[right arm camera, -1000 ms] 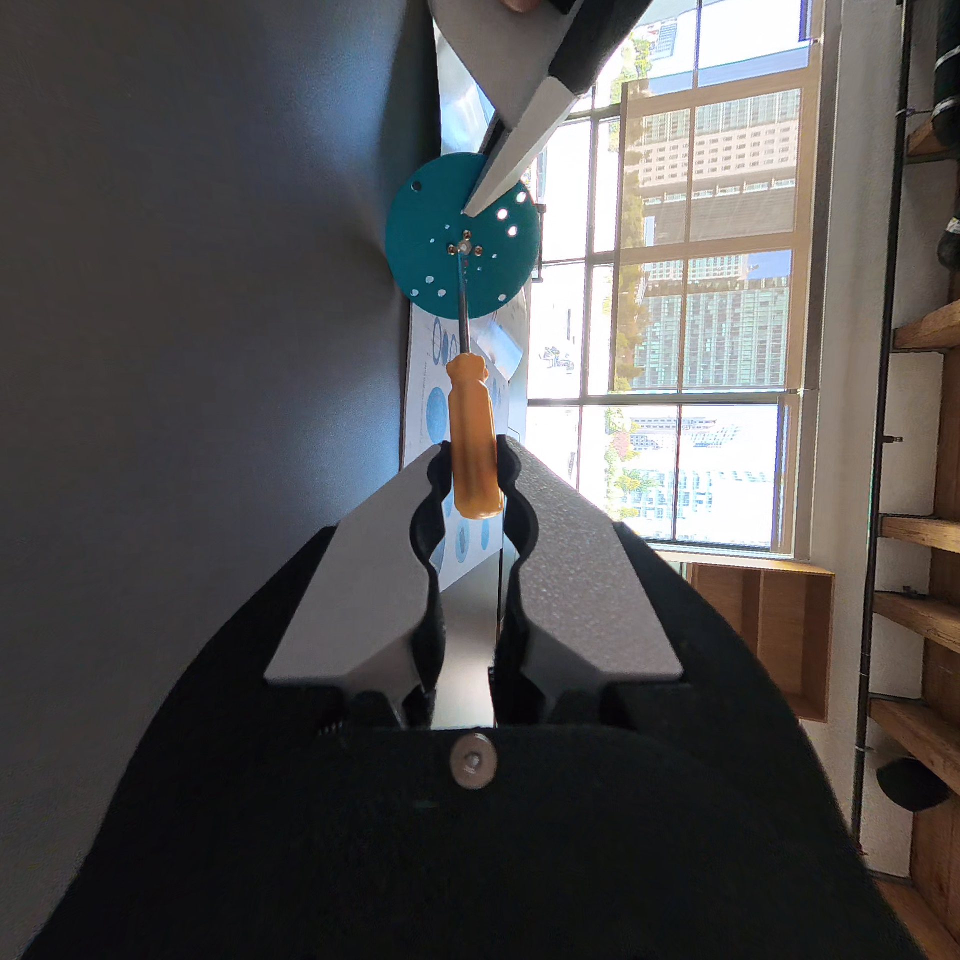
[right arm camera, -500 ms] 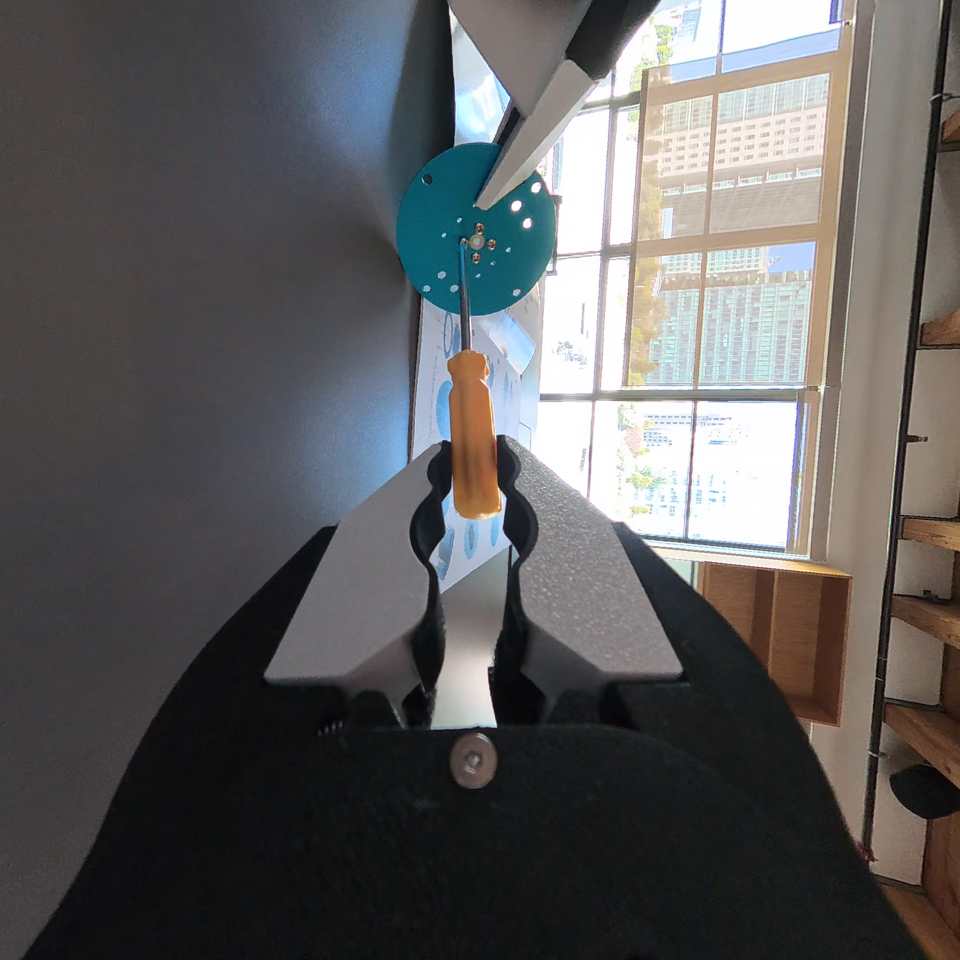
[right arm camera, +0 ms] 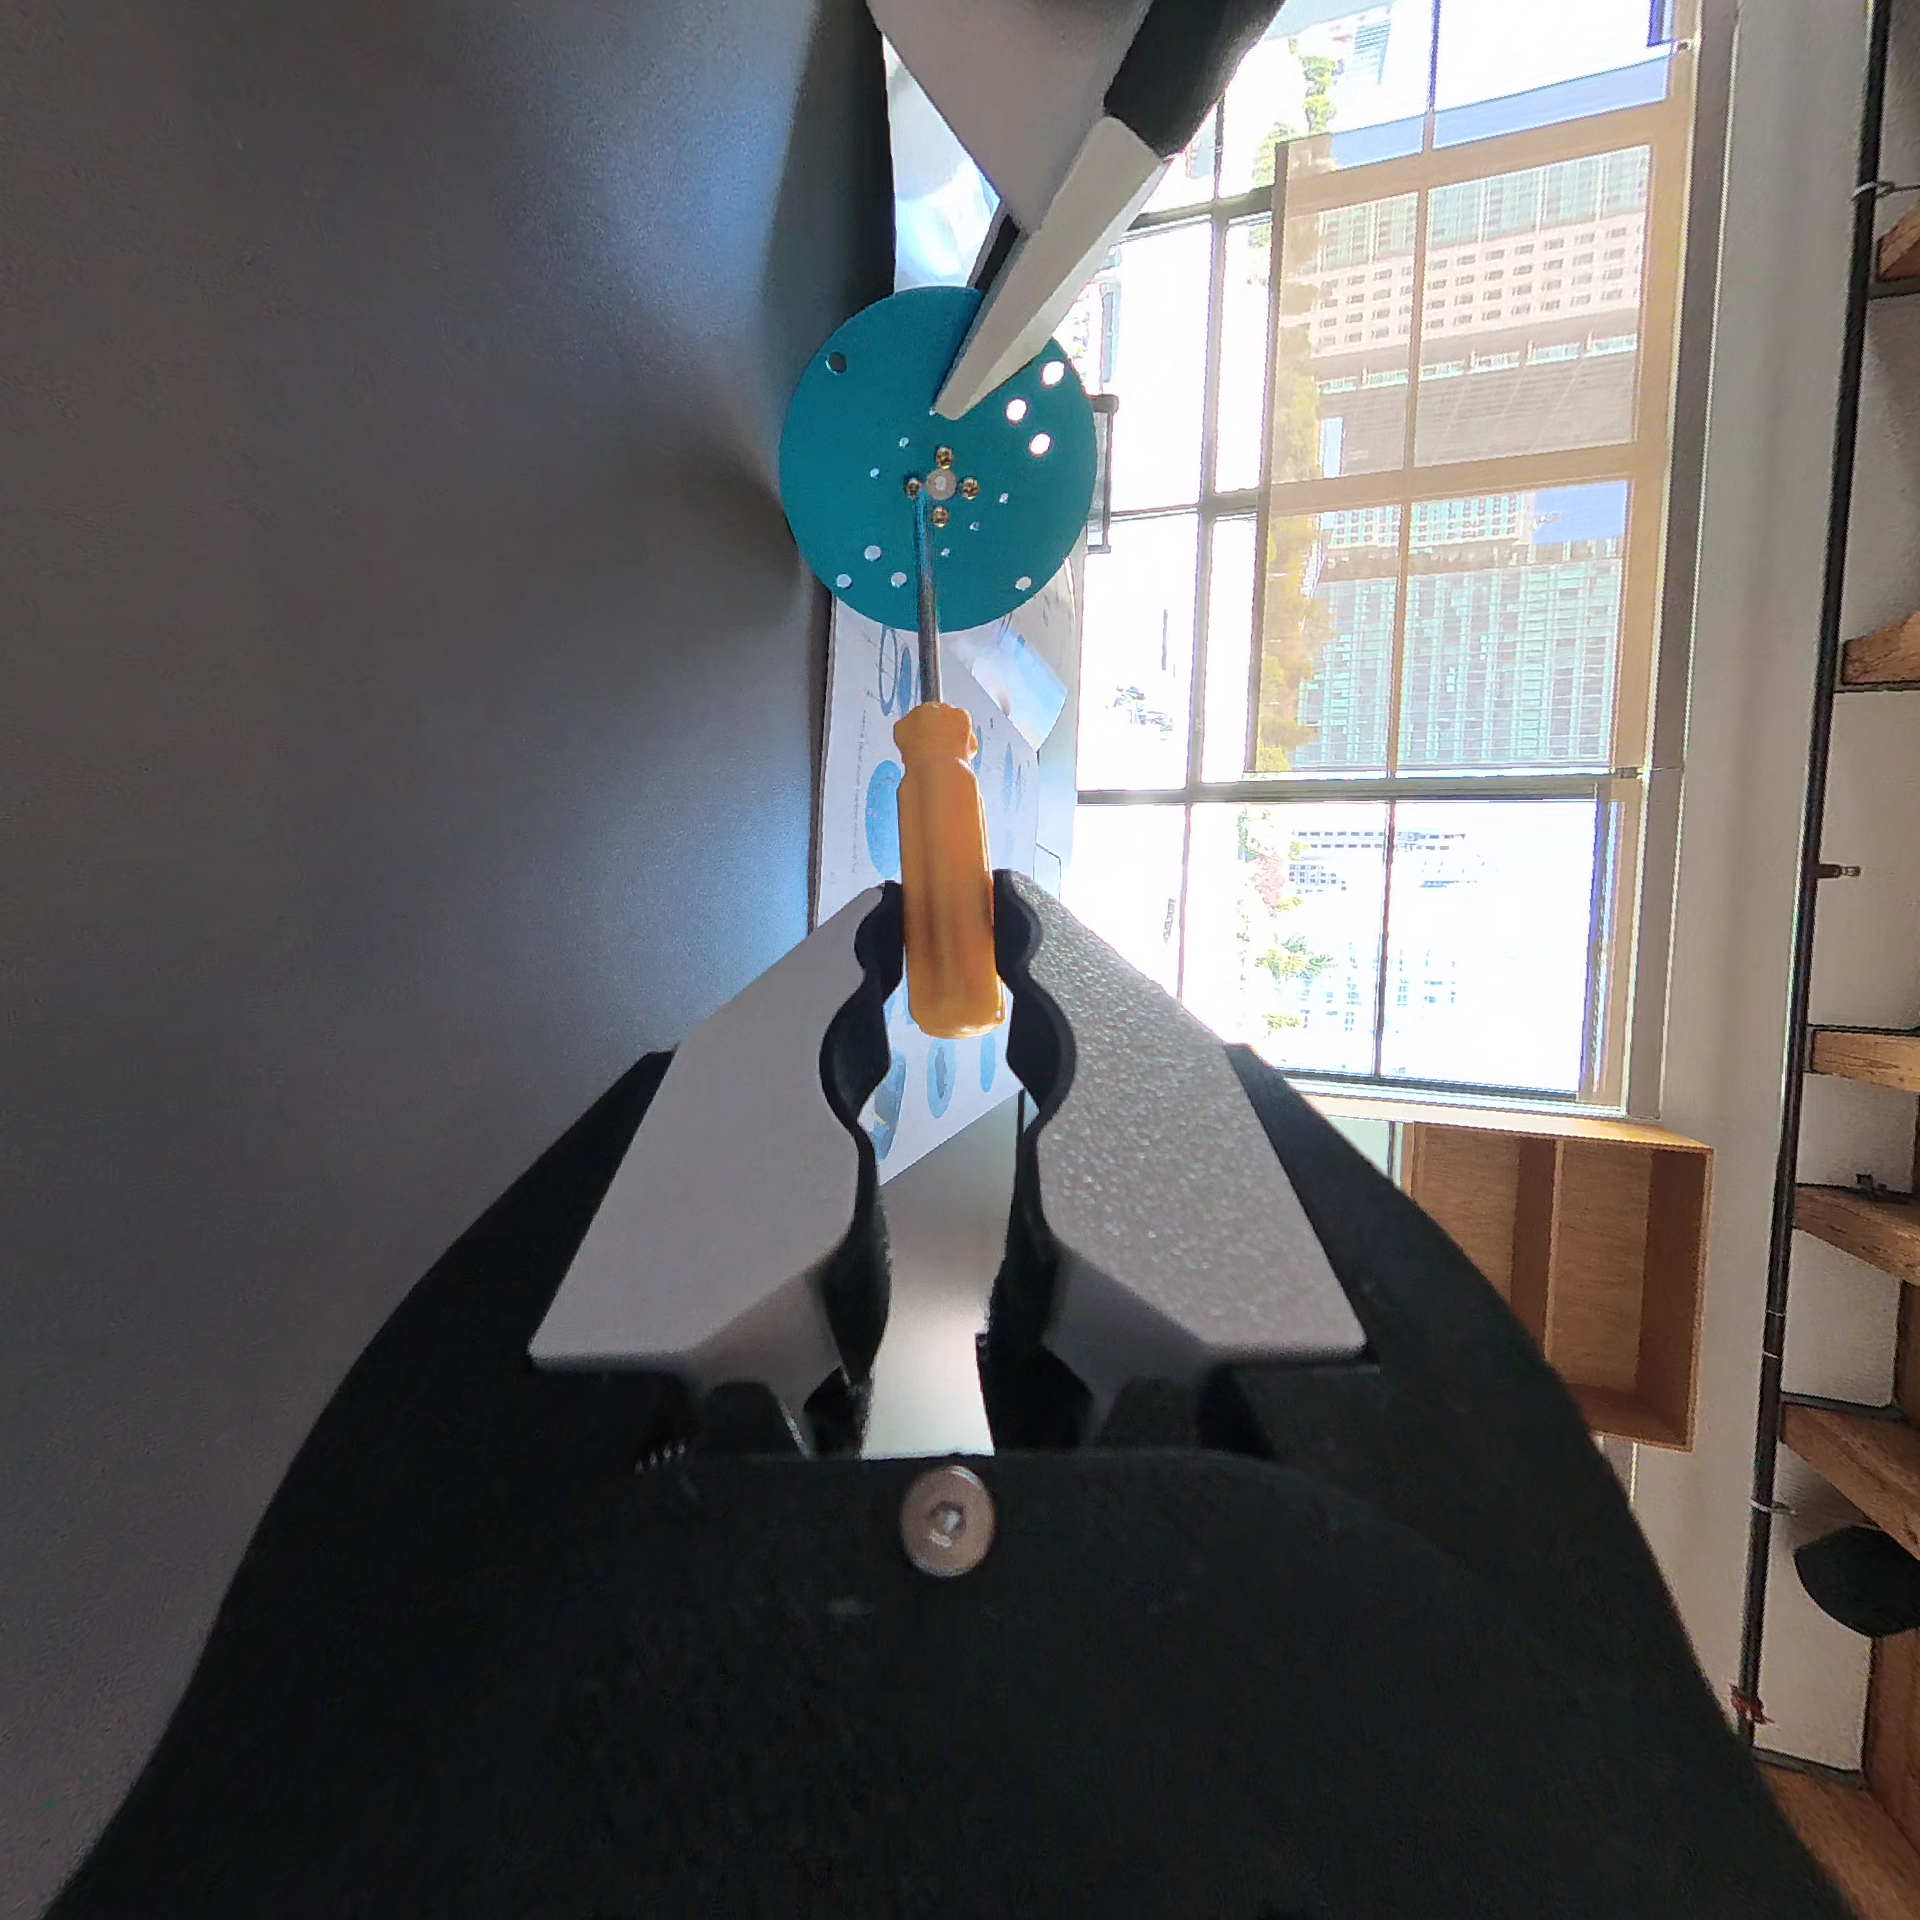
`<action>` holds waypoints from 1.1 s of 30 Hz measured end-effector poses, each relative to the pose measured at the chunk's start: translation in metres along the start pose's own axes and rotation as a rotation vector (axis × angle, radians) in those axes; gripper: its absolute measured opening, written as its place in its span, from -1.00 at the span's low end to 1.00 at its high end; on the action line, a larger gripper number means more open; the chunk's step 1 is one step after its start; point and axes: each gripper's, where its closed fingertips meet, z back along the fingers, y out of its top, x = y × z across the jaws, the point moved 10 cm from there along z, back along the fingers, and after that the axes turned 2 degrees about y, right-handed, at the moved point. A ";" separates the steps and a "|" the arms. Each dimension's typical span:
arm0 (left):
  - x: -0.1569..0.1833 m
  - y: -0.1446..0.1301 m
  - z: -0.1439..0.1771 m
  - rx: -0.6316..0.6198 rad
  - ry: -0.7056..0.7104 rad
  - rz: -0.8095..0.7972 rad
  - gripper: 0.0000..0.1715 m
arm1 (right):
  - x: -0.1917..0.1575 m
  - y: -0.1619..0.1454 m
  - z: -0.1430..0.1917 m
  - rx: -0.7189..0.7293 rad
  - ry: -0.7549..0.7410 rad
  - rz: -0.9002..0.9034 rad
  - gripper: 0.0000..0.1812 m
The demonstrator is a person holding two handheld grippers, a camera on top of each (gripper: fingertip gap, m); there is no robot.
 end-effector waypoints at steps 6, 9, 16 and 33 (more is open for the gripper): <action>0.000 0.000 0.000 0.000 0.002 -0.002 -1.00 | 0.000 0.000 -0.001 -0.005 0.004 0.003 -0.82; 0.001 0.000 0.000 0.000 0.007 -0.008 -1.00 | -0.001 0.001 -0.001 -0.008 -0.004 0.017 -0.82; 0.001 0.000 0.000 0.000 0.002 -0.004 -1.00 | -0.001 0.002 0.000 -0.001 -0.004 0.021 -0.82; 0.013 0.001 -0.001 -0.018 0.066 -0.081 -1.00 | -0.005 0.005 0.002 -0.014 -0.091 0.265 -0.82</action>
